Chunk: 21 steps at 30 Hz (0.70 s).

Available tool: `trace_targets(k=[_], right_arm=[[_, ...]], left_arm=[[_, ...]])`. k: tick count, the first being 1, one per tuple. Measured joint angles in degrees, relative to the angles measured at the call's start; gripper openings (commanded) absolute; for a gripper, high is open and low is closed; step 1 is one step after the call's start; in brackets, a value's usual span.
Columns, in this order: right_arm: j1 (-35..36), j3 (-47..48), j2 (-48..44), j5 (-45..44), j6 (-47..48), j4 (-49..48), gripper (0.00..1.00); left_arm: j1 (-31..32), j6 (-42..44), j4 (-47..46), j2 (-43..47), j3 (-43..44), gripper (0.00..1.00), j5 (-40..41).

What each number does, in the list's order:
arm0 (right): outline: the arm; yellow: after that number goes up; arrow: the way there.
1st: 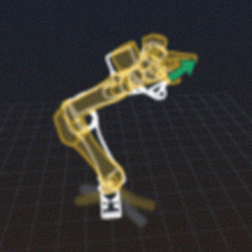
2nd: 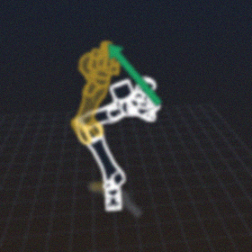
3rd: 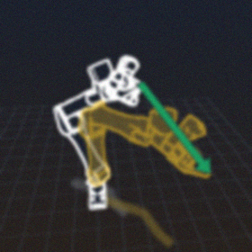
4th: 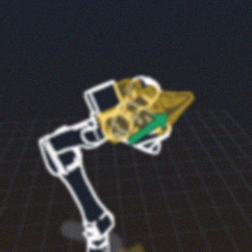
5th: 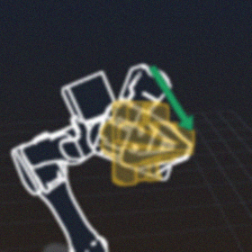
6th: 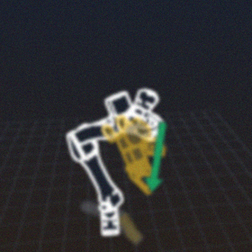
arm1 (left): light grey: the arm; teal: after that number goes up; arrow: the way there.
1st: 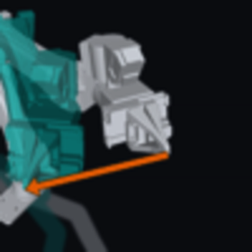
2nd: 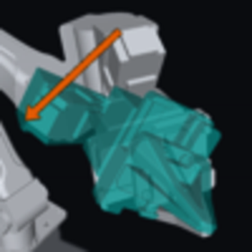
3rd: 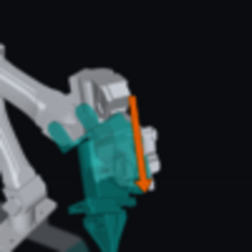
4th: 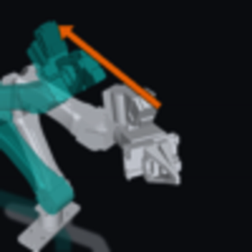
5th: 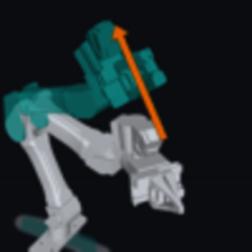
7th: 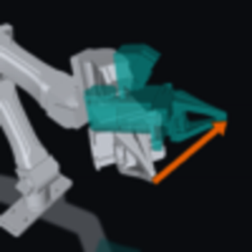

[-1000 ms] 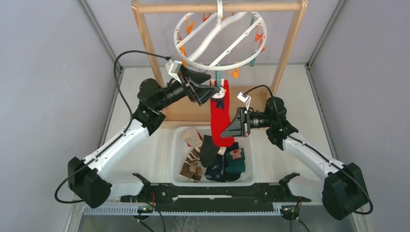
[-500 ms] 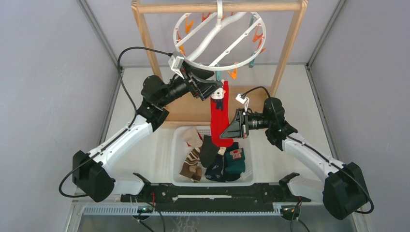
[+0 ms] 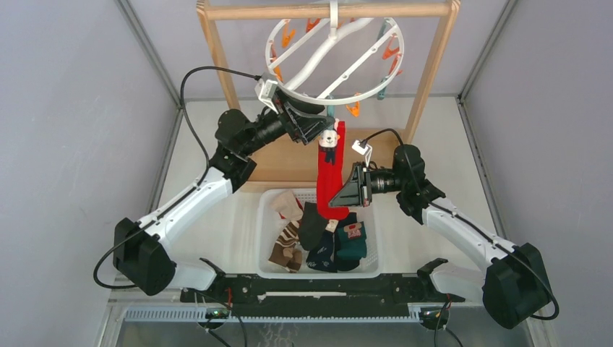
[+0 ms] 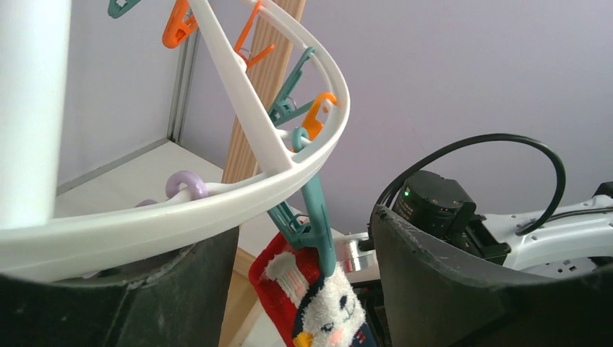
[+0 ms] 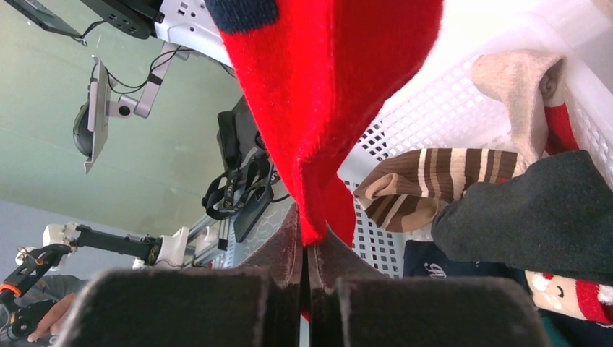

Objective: Remove the socks clipped to the hanger
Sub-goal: Remove the sock from the hanger.

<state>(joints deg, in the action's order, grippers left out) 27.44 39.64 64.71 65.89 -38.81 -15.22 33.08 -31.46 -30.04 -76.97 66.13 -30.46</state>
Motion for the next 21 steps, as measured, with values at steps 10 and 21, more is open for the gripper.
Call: trace_targets(k=[10,21], right_arm=[[0.0,0.4,0.0,0.0,0.9,1.4,0.00],[0.1,2.3,-0.7,0.2,2.3,4.5,0.00]], left_arm=[[-0.1,-2.0,-2.5,-1.3,0.1,0.81,-2.0],[-0.3,-5.2,-7.9,-1.3,-0.2,0.83,-5.6]])
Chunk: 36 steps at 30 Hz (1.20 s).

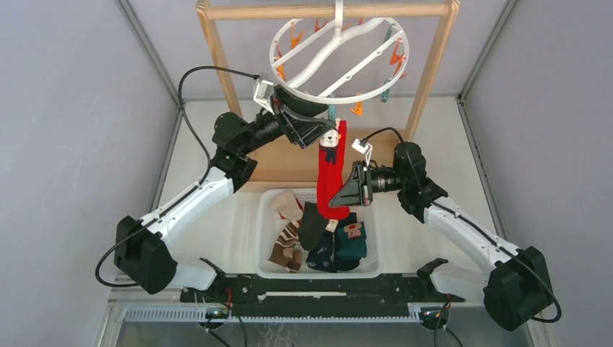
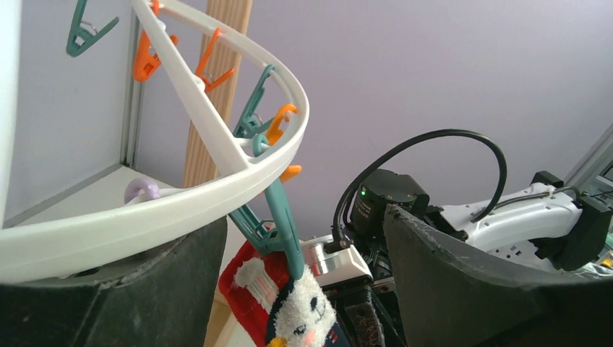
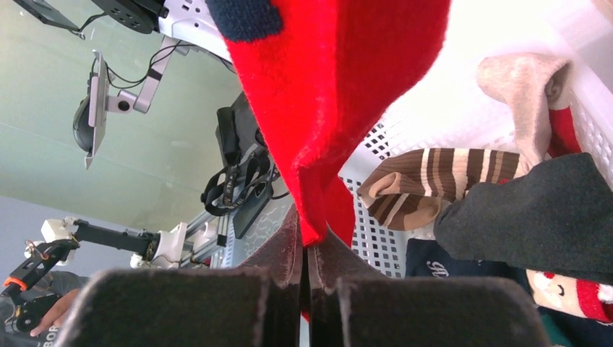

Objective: Remove the socks clipped to the hanger
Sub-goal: Remove the sock from the hanger.

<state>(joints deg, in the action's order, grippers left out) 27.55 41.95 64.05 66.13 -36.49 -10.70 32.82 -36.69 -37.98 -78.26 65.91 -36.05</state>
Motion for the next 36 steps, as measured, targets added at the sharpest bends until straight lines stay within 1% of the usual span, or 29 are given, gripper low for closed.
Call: trace_targets(k=[8,11,21,30,33,36], right_arm=[[1.3,1.4,-0.6,0.2,0.2,1.6,0.00],[1.9,1.8,-1.2,0.3,0.5,2.0,0.00],[3.6,3.7,-2.4,0.3,2.8,5.3,0.00],[3.7,3.7,-2.4,0.2,3.7,6.5,0.00],[3.8,3.7,-2.4,0.2,3.9,6.8,0.00],[3.9,3.7,-2.4,0.1,4.2,7.1,0.00]], left_arm=[[-0.5,-3.6,-6.7,0.2,-2.3,0.84,-0.4],[-0.6,-4.1,-7.8,0.2,-3.3,0.83,-0.4],[-0.8,-5.4,-7.8,-0.1,-3.6,0.82,-1.3],[-0.9,-7.6,-7.5,-4.3,-2.7,0.81,-4.7],[-0.9,-8.2,-7.4,-4.5,-2.7,0.78,-4.9],[-1.0,-8.9,-7.8,-4.6,-2.2,0.70,-4.9]])
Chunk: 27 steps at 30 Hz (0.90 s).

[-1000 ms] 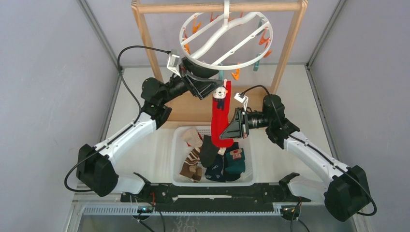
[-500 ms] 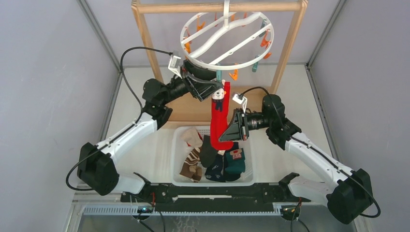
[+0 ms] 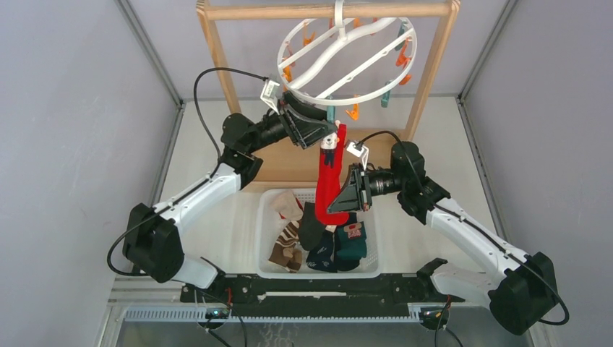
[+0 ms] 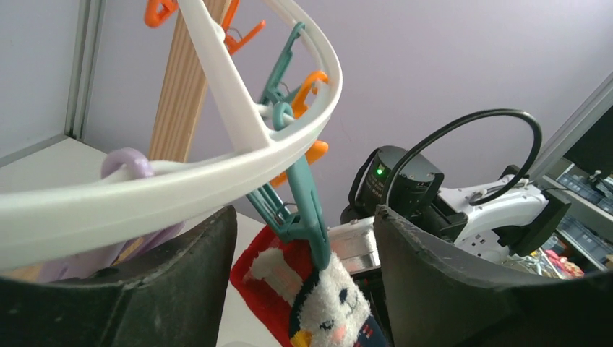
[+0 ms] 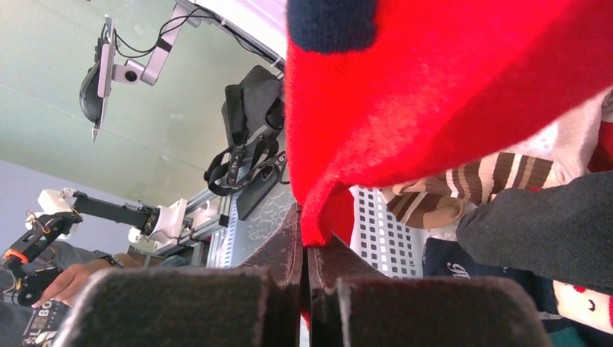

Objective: Remove the socks clipped to the hanger
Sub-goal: Remove the sock from the hanger.

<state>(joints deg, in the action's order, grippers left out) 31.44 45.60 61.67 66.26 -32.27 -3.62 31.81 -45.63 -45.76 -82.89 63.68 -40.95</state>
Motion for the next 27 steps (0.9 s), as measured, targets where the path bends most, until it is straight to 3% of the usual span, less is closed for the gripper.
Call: trace_targets(k=[11,27], right_arm=[[0.9,0.0,0.3,-0.5,1.3,1.0,0.00],[1.7,0.0,1.0,-0.9,2.6,2.3,0.00]], left_arm=[[-0.5,-2.9,-3.7,-0.1,0.7,0.68,1.7],[-1.5,-5.0,-6.5,-0.1,0.7,0.46,3.5]])
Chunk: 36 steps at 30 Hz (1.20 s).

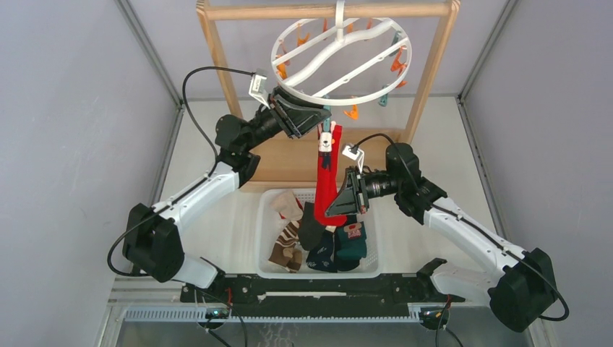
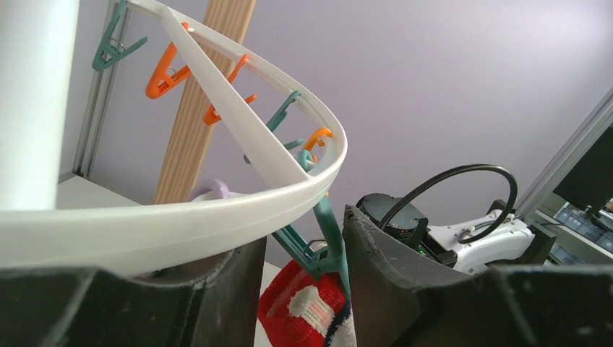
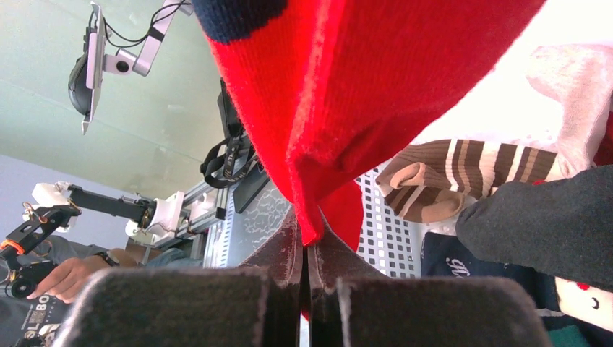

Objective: Remove the socks clipped to the hanger
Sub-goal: Remove the sock from the hanger.

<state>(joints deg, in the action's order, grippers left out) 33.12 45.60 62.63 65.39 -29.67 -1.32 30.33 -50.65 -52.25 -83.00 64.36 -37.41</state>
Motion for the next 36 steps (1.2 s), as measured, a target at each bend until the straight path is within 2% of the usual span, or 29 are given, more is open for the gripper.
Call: trace_targets(k=[15,22,23,29,34,36], right_arm=[[0.1,0.0,0.9,0.2,0.2,0.9,0.00],[0.0,0.0,1.3,0.2,0.4,1.2,0.00],[0.0,0.0,1.3,0.2,0.5,1.3,0.00],[0.0,0.0,1.3,-0.5,1.6,3.3,0.00],[0.2,0.0,1.1,-1.7,2.8,5.6,0.00],[0.4,0.0,1.1,-2.2,3.0,6.0,0.00]], left_arm=[[-0.1,0.3,0.7,-0.2,0.0,0.31,1.1],[-0.1,1.1,1.6,-0.2,0.0,0.31,1.2],[-0.1,1.2,2.0,-0.2,0.0,0.33,1.2],[-0.2,3.7,8.1,0.5,0.0,0.63,1.8],[-0.2,7.4,15.3,3.5,-1.0,0.74,2.8],[-0.2,8.7,17.1,4.9,-1.5,0.82,3.1]])
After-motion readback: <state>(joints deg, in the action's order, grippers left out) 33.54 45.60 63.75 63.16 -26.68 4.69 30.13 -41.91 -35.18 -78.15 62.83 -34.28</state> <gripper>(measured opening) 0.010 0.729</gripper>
